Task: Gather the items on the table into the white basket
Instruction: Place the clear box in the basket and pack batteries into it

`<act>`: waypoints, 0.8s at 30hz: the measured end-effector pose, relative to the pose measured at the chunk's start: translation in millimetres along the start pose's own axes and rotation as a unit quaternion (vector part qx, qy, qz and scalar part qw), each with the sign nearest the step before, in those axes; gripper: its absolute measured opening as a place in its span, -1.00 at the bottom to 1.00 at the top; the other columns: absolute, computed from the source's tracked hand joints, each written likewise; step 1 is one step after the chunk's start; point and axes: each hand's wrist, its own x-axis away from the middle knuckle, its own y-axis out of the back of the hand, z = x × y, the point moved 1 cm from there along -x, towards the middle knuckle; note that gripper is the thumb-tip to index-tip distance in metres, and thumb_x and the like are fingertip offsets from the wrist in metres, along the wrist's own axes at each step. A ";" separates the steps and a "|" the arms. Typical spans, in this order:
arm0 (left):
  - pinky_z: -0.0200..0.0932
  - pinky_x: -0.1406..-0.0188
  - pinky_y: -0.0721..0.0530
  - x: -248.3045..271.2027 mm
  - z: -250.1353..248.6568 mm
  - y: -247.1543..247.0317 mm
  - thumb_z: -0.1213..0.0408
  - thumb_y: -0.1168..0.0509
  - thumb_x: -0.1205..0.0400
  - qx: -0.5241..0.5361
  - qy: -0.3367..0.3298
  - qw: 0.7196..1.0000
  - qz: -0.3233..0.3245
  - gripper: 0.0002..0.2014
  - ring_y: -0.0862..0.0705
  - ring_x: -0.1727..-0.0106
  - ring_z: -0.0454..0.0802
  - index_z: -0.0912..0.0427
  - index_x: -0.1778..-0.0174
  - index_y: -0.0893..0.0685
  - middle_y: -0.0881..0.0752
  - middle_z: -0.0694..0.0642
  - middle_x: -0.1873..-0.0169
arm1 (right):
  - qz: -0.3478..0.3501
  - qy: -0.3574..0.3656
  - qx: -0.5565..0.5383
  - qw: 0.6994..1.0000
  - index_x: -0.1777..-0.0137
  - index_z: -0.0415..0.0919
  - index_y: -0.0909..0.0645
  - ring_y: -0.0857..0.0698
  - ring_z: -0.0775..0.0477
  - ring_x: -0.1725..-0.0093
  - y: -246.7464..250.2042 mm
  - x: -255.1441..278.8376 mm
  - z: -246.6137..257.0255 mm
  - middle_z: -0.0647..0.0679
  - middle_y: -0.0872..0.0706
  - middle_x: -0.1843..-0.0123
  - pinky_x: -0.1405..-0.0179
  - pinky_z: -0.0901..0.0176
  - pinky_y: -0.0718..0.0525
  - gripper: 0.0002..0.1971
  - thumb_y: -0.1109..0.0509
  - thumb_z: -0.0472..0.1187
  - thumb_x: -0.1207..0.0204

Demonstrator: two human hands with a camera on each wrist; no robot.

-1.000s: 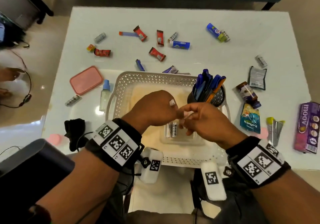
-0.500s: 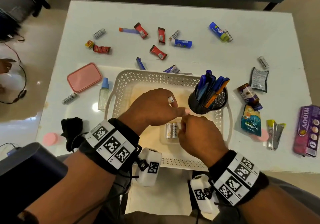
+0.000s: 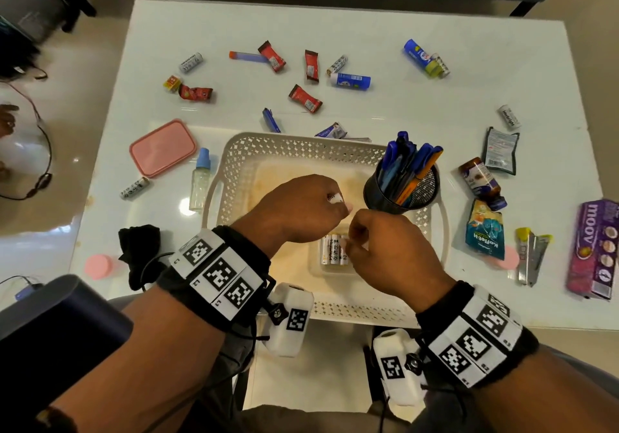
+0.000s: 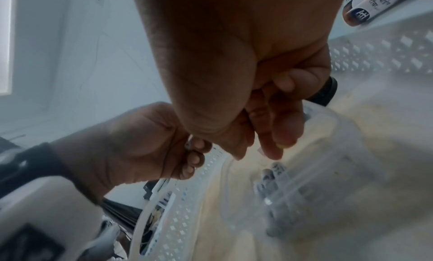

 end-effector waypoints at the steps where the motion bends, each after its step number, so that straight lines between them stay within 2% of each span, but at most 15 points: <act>1: 0.11 -0.13 -0.73 0.4 -0.3 -1.0 -0.02 -0.29 -0.71 0.015 0.001 1.000 0.012 -0.80 -0.76 0.01 0.00 0.00 -0.02 -0.72 -0.78 -0.05 0.14 | -0.015 0.003 -0.021 1.000 0.01 0.10 -0.60 -0.71 0.07 0.13 3.9 -0.2 0.2 0.15 -0.74 0.14 0.20 0.10 -0.69 -0.83 -0.46 0.10 -0.51; 4: 0.13 -0.13 -0.74 3.1 -1.9 -4.7 0.05 -0.27 -0.71 0.043 0.009 0.998 0.033 -0.85 -0.81 0.15 -0.07 -0.01 -0.10 -0.64 -0.84 -0.02 0.34 | -0.051 0.020 -0.065 0.996 -0.21 0.19 -0.54 -0.68 0.24 0.23 12.0 2.0 1.9 0.22 -0.73 0.07 0.29 0.30 -0.58 -0.59 -0.57 0.07 -0.41; 7: 0.06 -0.14 -0.73 6.4 -4.2 -5.7 0.03 -0.26 -0.73 0.051 0.010 0.998 0.032 -0.70 -0.82 0.17 -0.13 -0.03 -0.36 -0.51 -0.85 -0.01 0.33 | -0.050 0.045 -0.090 0.994 -0.39 0.21 -0.47 -0.69 0.23 0.25 12.0 4.2 5.9 0.21 -0.73 -0.02 0.20 0.19 -0.70 -0.42 -0.56 -0.04 -0.38; 9: 0.03 -0.21 -0.71 8.5 -6.9 -5.8 0.01 -0.25 -0.75 0.046 -0.002 0.998 0.050 -0.54 -0.82 0.06 -0.11 -0.06 -0.57 -0.39 -0.88 0.02 0.16 | -0.035 0.056 -0.110 0.992 -0.42 0.16 -0.51 -0.69 0.22 0.25 11.7 4.4 8.3 0.21 -0.73 -0.07 0.16 0.17 -0.73 -0.40 -0.56 -0.06 -0.36; 12: -0.03 -0.37 -0.61 11.9 -10.4 -6.6 -0.01 -0.19 -0.79 0.025 -0.027 0.997 0.068 -0.38 -0.77 -0.21 0.00 -0.09 -0.77 -0.15 -0.77 0.09 -0.31 | -0.013 0.069 -0.128 0.989 -0.45 0.10 -0.53 -0.74 0.19 0.30 14.1 4.8 10.1 0.25 -0.72 -0.08 0.19 0.17 -0.74 -0.36 -0.59 -0.02 -0.34; 14: -0.07 -0.39 -0.57 12.7 -10.6 -5.9 -0.01 -0.17 -0.80 0.014 -0.041 0.997 0.067 -0.37 -0.75 -0.27 0.01 -0.13 -0.79 -0.09 -0.64 0.03 -0.49 | -0.009 0.079 -0.126 0.989 -0.44 0.09 -0.55 -0.74 0.19 0.29 16.3 5.5 10.8 0.31 -0.70 -0.06 0.22 0.20 -0.74 -0.36 -0.61 0.00 -0.33; 17: -0.05 -0.40 -0.57 12.1 -8.5 -6.1 -0.04 -0.15 -0.80 -0.002 -0.053 0.996 0.071 -0.37 -0.73 -0.31 -0.03 -0.15 -0.79 -0.07 -0.64 -0.02 -0.50 | -0.004 0.079 -0.116 0.990 -0.42 0.12 -0.55 -0.73 0.22 0.27 17.2 5.4 8.6 0.32 -0.69 -0.05 0.24 0.26 -0.72 -0.36 -0.63 0.02 -0.31; 21: 0.00 -0.43 -0.54 9.4 -3.6 -9.8 -0.08 -0.14 -0.78 -0.032 -0.051 0.996 0.059 -0.38 -0.62 -0.47 0.02 -0.14 -0.78 -0.13 -0.60 -0.01 -0.54 | 0.009 0.068 -0.114 0.991 -0.42 0.21 -0.51 -0.74 0.23 0.28 10.4 1.8 4.1 0.32 -0.70 -0.01 0.23 0.21 -0.75 -0.36 -0.63 -0.05 -0.34; 24: -0.02 -0.45 -0.51 7.1 -2.0 -15.7 -0.07 -0.14 -0.78 -0.055 -0.045 0.996 0.055 -0.39 -0.54 -0.55 0.07 -0.11 -0.77 -0.18 -0.52 0.00 -0.60 | 0.026 0.069 -0.114 0.991 -0.42 0.18 -0.52 -0.74 0.21 0.28 7.0 1.4 2.4 0.32 -0.70 0.03 0.22 0.21 -0.75 -0.37 -0.62 -0.05 -0.34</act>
